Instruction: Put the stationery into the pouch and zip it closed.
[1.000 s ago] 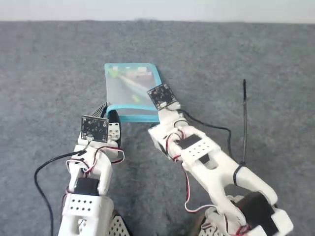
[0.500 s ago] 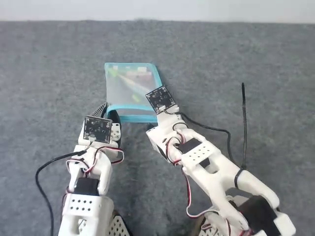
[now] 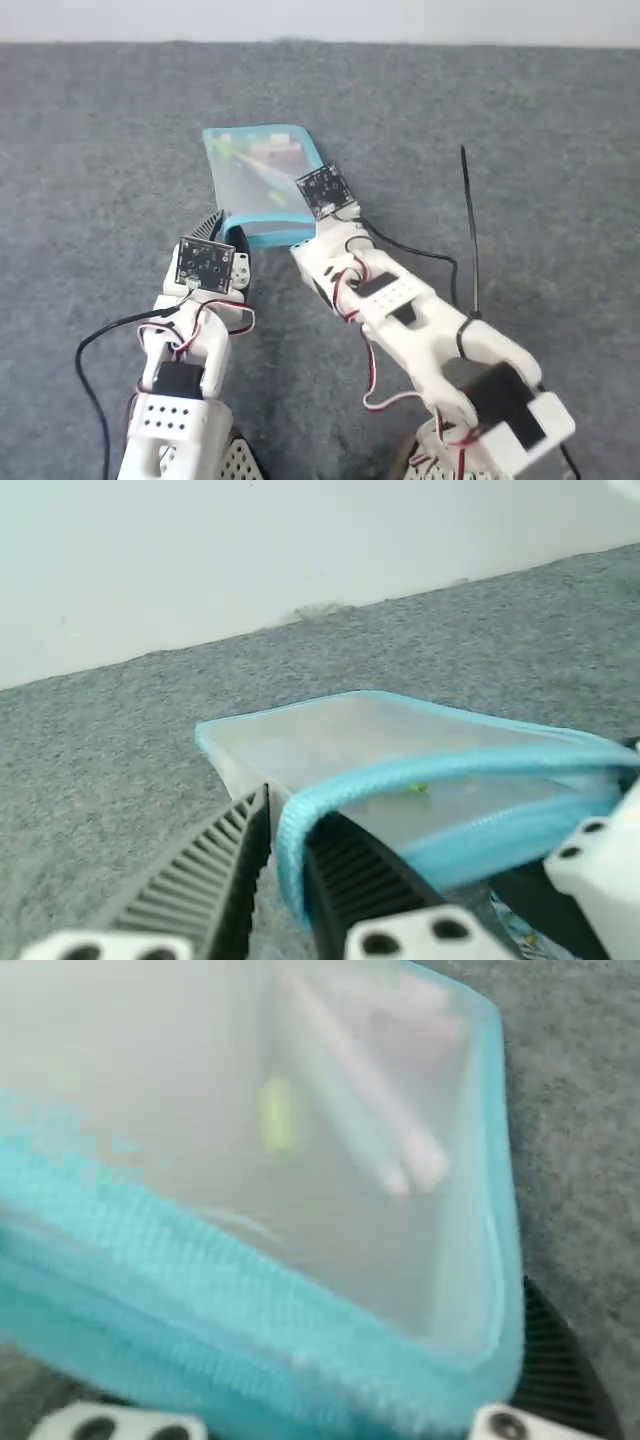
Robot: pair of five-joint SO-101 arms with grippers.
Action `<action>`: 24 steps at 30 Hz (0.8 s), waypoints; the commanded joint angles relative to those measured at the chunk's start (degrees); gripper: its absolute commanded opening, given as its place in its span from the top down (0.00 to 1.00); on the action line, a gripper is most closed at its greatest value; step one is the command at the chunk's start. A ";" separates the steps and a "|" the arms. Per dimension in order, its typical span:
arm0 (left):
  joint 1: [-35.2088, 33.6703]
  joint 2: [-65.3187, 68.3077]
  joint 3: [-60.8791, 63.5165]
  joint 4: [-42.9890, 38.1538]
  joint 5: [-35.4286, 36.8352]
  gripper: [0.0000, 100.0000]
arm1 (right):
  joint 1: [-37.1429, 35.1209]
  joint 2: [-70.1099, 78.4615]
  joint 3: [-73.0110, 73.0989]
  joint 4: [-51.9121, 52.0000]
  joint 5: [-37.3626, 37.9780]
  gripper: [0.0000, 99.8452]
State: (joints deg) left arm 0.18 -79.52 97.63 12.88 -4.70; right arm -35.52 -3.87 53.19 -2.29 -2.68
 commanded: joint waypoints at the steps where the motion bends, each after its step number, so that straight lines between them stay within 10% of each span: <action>1: 0.62 0.18 -0.66 -2.11 -0.70 0.99 | 3.82 0.66 -3.96 -1.80 -0.44 0.69; 8: 0.70 0.26 -0.66 -2.02 -0.70 0.99 | 6.20 1.01 -3.34 -0.57 -0.35 0.71; 14: 0.70 0.44 -0.66 -2.02 -0.70 0.99 | 6.20 1.01 -3.34 1.89 -0.26 1.00; 24: 0.70 0.53 -0.66 -2.02 -0.70 0.99 | 9.71 -3.03 -6.86 21.76 0.70 0.99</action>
State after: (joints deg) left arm 0.44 -79.52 97.63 12.88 -4.70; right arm -28.48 -2.55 50.90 9.23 -2.68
